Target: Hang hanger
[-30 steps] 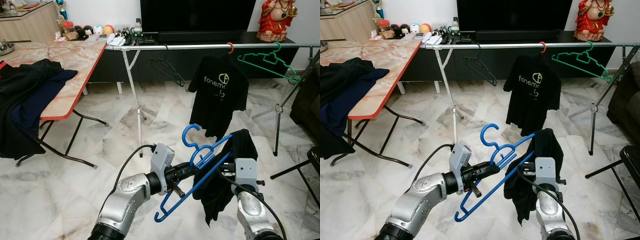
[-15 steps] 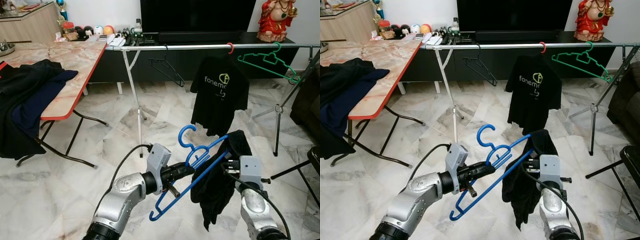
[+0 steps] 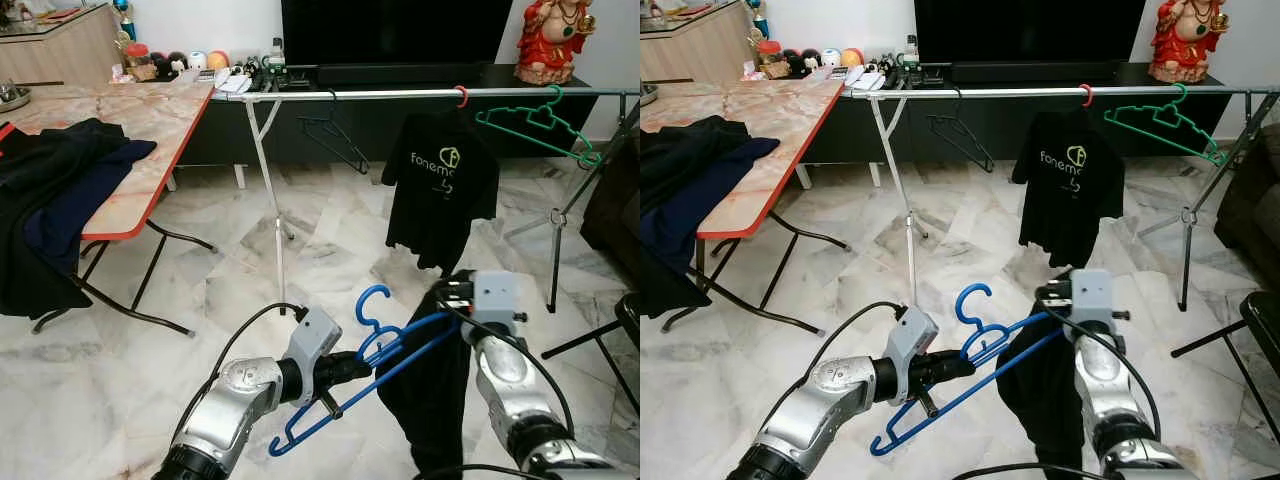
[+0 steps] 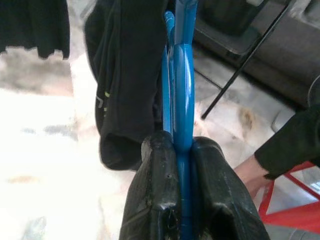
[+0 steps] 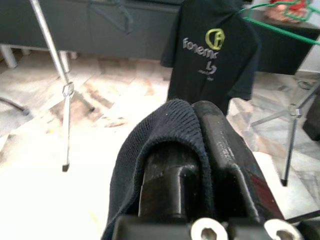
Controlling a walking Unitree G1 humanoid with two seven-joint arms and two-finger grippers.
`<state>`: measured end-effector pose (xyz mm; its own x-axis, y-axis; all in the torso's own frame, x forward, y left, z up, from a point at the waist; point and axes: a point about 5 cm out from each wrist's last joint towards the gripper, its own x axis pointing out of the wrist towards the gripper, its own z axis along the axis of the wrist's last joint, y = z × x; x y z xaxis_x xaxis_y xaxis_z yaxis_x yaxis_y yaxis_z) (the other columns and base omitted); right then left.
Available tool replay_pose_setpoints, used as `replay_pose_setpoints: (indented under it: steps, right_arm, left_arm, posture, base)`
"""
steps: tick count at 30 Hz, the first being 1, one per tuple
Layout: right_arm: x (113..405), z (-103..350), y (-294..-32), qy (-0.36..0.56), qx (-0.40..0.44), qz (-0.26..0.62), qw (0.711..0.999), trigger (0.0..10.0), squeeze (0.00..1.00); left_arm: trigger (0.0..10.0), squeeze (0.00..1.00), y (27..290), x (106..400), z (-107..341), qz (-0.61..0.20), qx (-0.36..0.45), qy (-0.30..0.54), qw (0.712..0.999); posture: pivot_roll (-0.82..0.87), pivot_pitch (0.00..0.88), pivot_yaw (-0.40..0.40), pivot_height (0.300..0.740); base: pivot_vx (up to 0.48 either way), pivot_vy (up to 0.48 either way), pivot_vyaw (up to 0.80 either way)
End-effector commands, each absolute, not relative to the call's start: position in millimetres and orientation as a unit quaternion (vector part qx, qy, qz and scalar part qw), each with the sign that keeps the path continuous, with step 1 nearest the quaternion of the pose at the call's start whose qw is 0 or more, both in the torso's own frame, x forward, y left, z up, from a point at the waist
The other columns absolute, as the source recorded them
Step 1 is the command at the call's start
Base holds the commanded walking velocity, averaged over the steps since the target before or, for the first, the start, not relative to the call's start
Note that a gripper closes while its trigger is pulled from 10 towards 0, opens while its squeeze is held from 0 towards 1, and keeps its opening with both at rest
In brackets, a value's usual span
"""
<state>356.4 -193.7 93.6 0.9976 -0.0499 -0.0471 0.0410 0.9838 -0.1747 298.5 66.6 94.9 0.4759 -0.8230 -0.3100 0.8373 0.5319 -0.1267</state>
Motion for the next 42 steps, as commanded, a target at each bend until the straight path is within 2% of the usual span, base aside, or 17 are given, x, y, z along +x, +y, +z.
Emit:
replay_pose_setpoints:
  steps: [1, 10, 20, 25, 31, 38, 42]
  right_arm:
    - [363.1, 104.5, -188.4, 0.013, -0.094, -0.010, 0.995, 0.0, 0.00]
    - [362.6, 101.0, -185.5, 0.027, -0.087, -0.001, 0.996, 0.0, 0.00]
    - [359.0, 88.9, -173.2, 0.059, -0.054, 0.023, 0.997, 0.0, 0.00]
    - [360.5, 88.2, -165.0, 0.074, -0.016, 0.042, 0.996, 0.0, 0.00]
    - [361.0, 89.0, -163.8, 0.076, -0.019, 0.049, 0.996, 0.0, 0.00]
    - [358.0, 90.2, -153.8, 0.077, -0.013, 0.136, 0.988, 0.0, 0.00]
    - [354.2, 92.5, -149.3, 0.093, 0.062, 0.196, 0.974, 0.0, 0.00]
  left_arm:
    - [10.0, 0.00, 68.3, 300.0, 90.9, -0.479, 0.047, 0.189, 0.856]
    - [10.0, 0.00, 66.9, 313.8, 96.9, -0.416, 0.018, 0.165, 0.894]
    - [10.0, 0.00, 64.0, 317.7, 100.4, -0.395, 0.001, 0.154, 0.906]
    - [10.0, 0.00, 69.7, 320.4, 91.2, -0.367, 0.020, 0.191, 0.910]
    - [10.0, 0.00, 74.3, 322.5, 85.5, -0.342, 0.021, 0.206, 0.916]
    - [10.0, 0.00, 71.3, 324.6, 90.0, -0.339, 0.003, 0.192, 0.921]
    - [10.0, 0.00, 70.7, 326.9, 92.2, -0.332, -0.014, 0.184, 0.925]
  posture:
    - [0.10, 0.046, 0.000, 0.740]
    - [0.10, 0.053, -0.004, 0.740]
    - [0.10, 0.058, -0.003, 0.740]
    - [0.10, 0.059, -0.001, 0.740]
    - [0.10, 0.059, 0.001, 0.740]
    - [0.10, 0.059, -0.001, 0.740]
    - [0.09, 0.061, 0.000, 0.740]
  base:
    - [0.000, 0.000, 0.00]
    - [0.000, 0.000, 0.00]
    - [0.000, 0.000, 0.00]
    - [0.000, 0.000, 0.00]
    - [0.000, 0.000, 0.00]
    - [0.000, 0.000, 0.00]
    - [0.000, 0.000, 0.00]
